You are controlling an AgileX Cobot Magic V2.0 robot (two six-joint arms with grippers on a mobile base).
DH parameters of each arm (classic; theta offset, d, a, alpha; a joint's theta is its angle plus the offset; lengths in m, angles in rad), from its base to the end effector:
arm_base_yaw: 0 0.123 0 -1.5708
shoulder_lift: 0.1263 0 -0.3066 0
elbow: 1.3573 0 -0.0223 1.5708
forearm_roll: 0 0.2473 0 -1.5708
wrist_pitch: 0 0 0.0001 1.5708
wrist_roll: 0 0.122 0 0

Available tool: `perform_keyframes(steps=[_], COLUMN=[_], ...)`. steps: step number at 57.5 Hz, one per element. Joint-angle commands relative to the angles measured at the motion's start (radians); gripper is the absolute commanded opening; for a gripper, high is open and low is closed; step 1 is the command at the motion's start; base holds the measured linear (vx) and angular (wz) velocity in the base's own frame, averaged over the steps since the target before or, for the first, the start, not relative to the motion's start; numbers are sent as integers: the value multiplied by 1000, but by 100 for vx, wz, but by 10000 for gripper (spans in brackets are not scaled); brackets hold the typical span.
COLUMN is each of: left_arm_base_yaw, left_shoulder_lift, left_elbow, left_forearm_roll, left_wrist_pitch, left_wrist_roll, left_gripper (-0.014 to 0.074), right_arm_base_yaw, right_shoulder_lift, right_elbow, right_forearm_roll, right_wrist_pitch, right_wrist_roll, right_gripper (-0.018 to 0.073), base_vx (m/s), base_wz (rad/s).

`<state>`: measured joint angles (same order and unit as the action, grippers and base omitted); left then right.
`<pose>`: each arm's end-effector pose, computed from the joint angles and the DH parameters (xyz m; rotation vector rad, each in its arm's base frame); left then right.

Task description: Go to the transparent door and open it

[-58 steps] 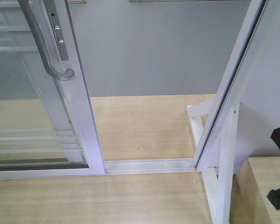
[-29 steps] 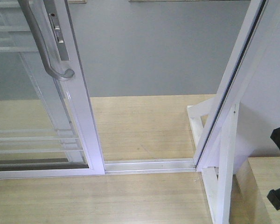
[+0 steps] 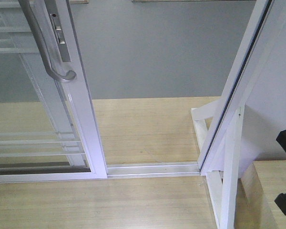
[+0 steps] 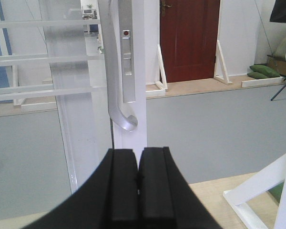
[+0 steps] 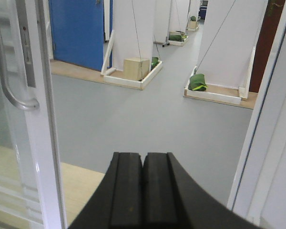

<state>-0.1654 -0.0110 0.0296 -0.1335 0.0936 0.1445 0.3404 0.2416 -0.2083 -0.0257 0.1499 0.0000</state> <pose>0.0615 -0.0118 0.1944 0.1507 1.5893 -0.1296 0.0766 0.0266 0.2571 -0.3013 1.6447 0.2351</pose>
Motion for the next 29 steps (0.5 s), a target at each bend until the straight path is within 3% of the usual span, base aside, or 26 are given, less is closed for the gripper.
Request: perform_keyframes(steps=[1, 15, 19, 29], left_arm_base_yaw=[-8, -8, -8, -8], left_shoulder_lift=[-5, -5, -5, -5], left_elbow=[17, 17, 17, 17], left_forearm_roll=[-3, -3, -3, -3], left_wrist_pitch=[-75, -75, -75, -75], left_wrist_roll=[-3, -3, -3, -3], left_gripper=[-6, -6, -6, -6], right_arm_base_yaw=[-3, -3, -4, -4], right_shoulder_lift=[-39, -236, -269, -267], right_elbow=[6, 247, 241, 242], right_forearm_roll=[36, 36, 36, 36], right_wrist_pitch=[-110, -204, -144, -144], right_wrist_roll=[-7, 33, 49, 48], right_gripper=[-4, -4, -4, -4], base_vx=[0, 0, 0, 0], base_wz=[0, 0, 0, 0])
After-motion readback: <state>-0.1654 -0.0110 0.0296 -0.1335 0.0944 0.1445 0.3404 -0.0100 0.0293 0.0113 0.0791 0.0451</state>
